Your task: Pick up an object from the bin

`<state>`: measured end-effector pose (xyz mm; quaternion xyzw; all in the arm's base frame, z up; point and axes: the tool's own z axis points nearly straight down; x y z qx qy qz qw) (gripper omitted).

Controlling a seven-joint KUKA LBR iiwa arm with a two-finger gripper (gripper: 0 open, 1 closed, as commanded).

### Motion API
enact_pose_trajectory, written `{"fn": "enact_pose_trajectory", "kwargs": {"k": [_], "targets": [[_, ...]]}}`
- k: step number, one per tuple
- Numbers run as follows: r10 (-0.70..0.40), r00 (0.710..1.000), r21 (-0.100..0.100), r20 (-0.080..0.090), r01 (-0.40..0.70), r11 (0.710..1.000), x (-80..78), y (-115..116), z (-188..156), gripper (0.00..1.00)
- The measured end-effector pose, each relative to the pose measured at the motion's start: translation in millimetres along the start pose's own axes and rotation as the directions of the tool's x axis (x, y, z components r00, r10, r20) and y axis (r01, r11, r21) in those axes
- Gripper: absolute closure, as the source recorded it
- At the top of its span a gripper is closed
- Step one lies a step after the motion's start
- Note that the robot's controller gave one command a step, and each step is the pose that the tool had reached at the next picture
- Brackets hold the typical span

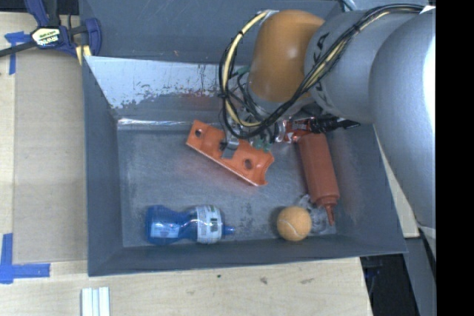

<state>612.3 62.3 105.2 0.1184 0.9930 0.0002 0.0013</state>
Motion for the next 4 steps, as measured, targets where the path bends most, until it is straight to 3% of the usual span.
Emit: {"fn": "enact_pose_trajectory", "kwargs": {"k": [4], "targets": [[-0.001, 1.000, -0.004, 0.012, 0.001, 1.000, -3.5, 0.6, -73.8, 1.00]]}}
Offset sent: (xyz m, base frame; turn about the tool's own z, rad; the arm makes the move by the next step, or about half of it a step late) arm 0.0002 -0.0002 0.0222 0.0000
